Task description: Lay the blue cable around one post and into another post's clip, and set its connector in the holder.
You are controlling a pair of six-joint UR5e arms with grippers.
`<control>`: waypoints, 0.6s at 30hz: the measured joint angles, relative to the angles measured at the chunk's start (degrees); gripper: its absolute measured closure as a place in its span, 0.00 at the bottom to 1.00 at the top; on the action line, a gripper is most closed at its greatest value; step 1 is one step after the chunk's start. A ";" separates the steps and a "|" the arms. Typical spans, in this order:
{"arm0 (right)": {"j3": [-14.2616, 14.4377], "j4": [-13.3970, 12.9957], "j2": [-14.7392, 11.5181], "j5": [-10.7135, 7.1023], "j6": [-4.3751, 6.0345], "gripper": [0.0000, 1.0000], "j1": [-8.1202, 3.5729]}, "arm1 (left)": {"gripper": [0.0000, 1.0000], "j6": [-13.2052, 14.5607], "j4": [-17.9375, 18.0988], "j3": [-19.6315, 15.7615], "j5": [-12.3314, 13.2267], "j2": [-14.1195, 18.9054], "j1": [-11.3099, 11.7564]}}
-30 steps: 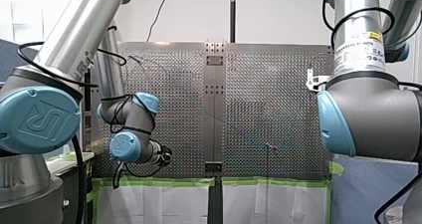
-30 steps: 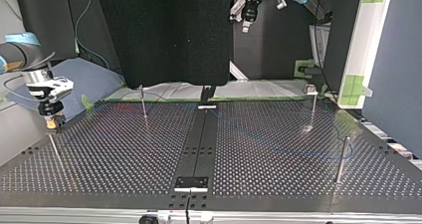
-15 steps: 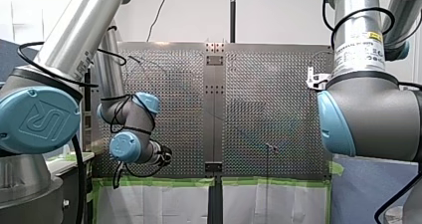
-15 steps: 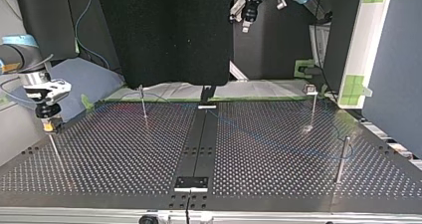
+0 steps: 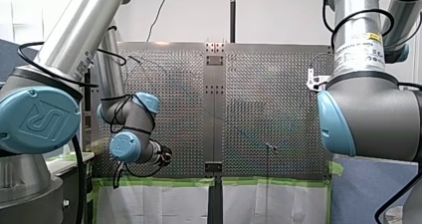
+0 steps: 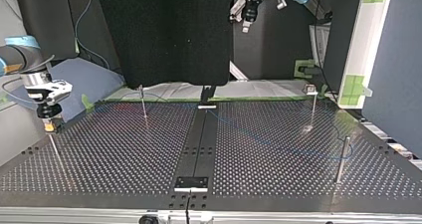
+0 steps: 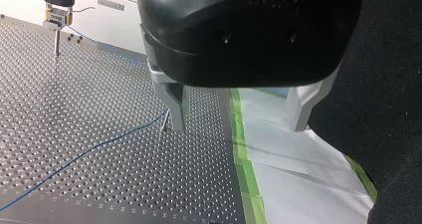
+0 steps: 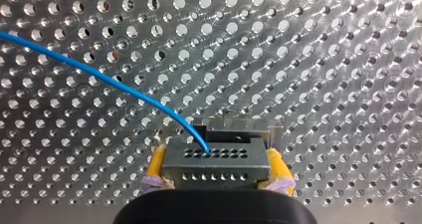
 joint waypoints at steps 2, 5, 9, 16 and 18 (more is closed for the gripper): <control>0.00 -0.40 0.07 -0.17 0.34 1.00 0.00 | 0.00 0.00 0.00 0.00 0.00 0.00 0.00; 0.01 -0.79 0.13 -0.47 0.65 1.00 -0.01 | 0.00 0.00 0.00 0.00 0.00 0.00 0.01; 0.01 -1.10 0.15 -0.63 0.75 1.00 -0.02 | 0.00 0.01 -0.05 0.11 0.00 0.00 0.02; -0.64 -0.96 0.30 -0.89 0.92 1.00 0.01 | 0.00 0.01 -0.51 0.38 0.00 0.00 0.04; -1.01 -0.75 0.30 -0.90 0.94 1.00 0.00 | 0.00 0.01 -0.57 0.42 0.00 0.00 0.04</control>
